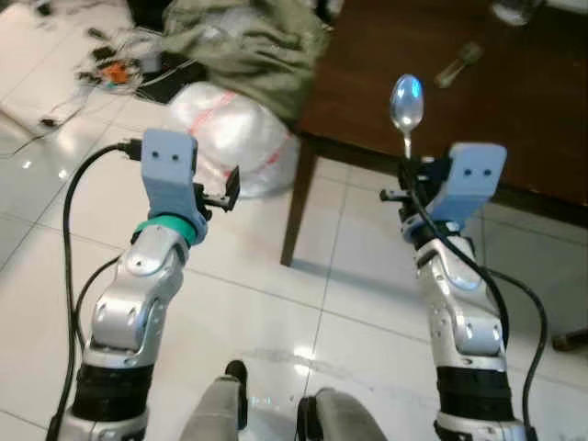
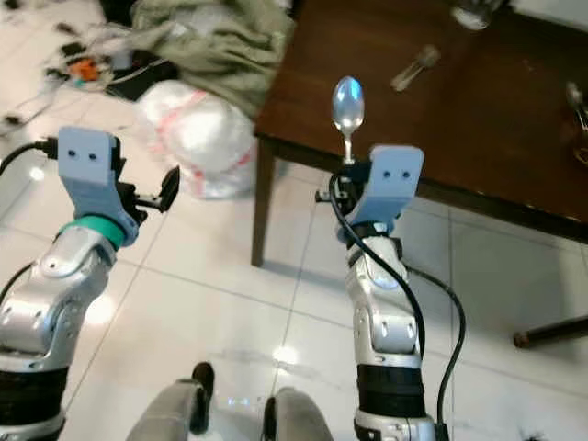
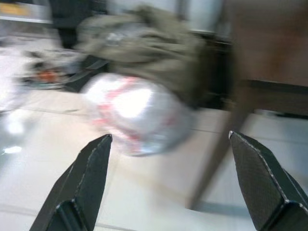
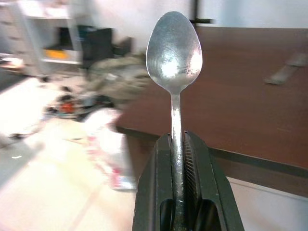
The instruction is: Setting the table
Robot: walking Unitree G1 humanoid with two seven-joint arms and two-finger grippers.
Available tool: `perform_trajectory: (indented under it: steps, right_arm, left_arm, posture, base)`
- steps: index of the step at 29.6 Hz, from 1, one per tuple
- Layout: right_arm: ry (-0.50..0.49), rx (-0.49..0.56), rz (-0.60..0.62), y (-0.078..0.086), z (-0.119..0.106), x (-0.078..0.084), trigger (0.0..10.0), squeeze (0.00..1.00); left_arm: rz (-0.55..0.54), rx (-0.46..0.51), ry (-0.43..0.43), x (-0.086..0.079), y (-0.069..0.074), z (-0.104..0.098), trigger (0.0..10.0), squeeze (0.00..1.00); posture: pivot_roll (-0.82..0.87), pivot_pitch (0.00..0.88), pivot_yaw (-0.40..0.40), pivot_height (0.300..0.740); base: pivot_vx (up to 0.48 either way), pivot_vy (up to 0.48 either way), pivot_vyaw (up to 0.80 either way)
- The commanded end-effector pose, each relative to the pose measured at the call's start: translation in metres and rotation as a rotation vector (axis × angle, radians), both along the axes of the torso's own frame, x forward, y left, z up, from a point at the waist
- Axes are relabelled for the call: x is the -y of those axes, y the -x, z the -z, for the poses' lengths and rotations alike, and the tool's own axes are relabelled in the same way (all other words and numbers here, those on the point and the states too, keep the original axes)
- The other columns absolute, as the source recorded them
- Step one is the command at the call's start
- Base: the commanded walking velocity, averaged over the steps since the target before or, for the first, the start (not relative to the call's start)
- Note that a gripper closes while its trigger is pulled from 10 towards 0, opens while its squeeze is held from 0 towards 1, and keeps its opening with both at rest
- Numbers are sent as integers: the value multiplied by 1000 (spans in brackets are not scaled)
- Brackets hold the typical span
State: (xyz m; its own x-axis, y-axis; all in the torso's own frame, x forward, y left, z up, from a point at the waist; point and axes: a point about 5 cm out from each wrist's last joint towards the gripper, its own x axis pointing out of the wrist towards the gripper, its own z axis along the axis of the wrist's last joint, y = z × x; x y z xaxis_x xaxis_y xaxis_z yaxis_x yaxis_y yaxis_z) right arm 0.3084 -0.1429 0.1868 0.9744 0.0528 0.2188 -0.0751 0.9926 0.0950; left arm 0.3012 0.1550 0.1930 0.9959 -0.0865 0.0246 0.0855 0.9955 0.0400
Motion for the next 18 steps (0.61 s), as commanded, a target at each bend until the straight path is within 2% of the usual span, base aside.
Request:
perform_trajectory:
  steps: [1, 8, 12, 18]
  right_arm:
    - [-5, -7, -13, 3, 3, -1, 10000, 0]
    - [-8, -1, -28, 3, 3, -3, 10000, 0]
    - [-4, 13, -36, 2, 1, -3, 10000, 0]
    - [1, 22, -24, -2, -2, 1, 10000, 0]
  left_arm:
    - [-36, -20, -11, -1, 0, 7, 10000, 0]
    - [-84, -11, -42, -8, -1, 7, 10000, 0]
    - [-141, 26, -142, -23, -5, 2, 10000, 0]
    - [-172, 38, -145, -34, -8, -3, 10000, 0]
  posture:
    - [-63, 88, 6, 740]
    - [-62, 86, 6, 740]
    - [-59, 80, 4, 740]
    - [-56, 75, 3, 740]
  base:
    - [0, 0, 800]
    - [0, 0, 800]
    - [0, 0, 800]
    - [0, 0, 800]
